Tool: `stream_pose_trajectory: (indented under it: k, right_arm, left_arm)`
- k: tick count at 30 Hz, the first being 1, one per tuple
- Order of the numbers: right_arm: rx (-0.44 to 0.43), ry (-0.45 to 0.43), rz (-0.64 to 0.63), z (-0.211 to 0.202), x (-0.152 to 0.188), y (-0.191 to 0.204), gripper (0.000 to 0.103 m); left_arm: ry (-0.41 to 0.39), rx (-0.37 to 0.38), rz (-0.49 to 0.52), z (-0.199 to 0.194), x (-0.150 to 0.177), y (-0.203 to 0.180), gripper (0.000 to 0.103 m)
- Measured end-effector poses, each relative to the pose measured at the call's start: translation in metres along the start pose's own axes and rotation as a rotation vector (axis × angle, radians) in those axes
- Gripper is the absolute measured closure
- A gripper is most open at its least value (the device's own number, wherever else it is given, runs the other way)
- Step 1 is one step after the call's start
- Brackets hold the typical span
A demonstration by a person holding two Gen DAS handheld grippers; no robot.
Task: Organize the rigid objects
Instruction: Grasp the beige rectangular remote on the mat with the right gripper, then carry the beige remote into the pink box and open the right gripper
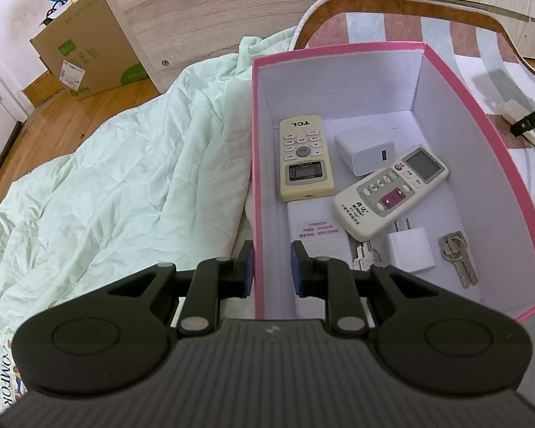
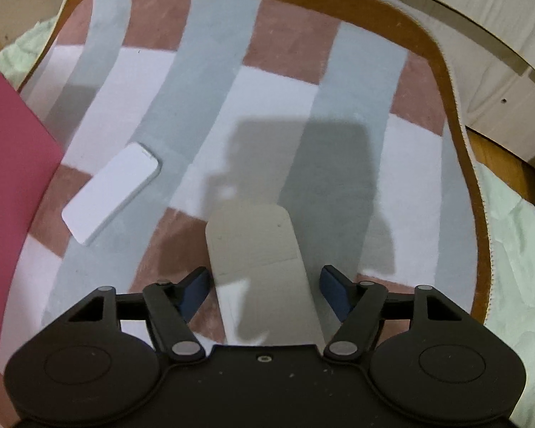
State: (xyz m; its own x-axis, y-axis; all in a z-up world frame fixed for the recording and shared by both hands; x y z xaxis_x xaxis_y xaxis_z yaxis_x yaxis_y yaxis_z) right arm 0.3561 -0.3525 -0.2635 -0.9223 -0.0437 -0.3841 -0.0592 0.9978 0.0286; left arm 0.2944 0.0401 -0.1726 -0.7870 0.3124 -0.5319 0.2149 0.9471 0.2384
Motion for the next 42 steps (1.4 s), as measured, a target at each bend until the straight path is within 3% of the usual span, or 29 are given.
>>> stream_pose_trajectory:
  k: [5,11,20,31,42]
  right_arm:
    - [0.042,-0.074,-0.002,-0.017,0.006,0.012,0.041]
    - [0.003,-0.202,0.056,-0.059,0.013,0.025,0.042]
    - [-0.028,-0.322,0.07,-0.114,0.02,0.052,0.044]
    - [-0.091,-0.426,-0.041,-0.169,0.029,0.116,0.045]
    - [-0.231,-0.577,-0.196,-0.235,-0.002,0.196,0.045]
  left_arm:
    - [0.007,0.025,-0.019,0.0,-0.001,0.003,0.083]
    - [0.007,0.026,-0.021,0.0,-0.001,0.003,0.083]
    - [0.007,0.029,-0.022,0.001,-0.001,0.004,0.083]
    - [0.007,0.035,-0.029,0.001,0.0,0.005,0.083]
    - [0.006,0.055,-0.039,0.001,0.0,0.008,0.083]
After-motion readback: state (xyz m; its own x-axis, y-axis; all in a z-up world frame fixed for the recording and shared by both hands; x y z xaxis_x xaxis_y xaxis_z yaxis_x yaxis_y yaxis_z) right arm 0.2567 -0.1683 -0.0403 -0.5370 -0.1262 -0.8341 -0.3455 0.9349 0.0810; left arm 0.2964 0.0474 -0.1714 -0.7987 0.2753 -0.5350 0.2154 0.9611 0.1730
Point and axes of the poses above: each gripper's, at about its wrist camera, not at the fingertips, and z roughly the way its jaws point, y to its left, x to its underside, the point moved 8 cm from there along z, roughly the way its jaws point, and after that the axes turned 3 degrees about -x, right-handed, at the moved point
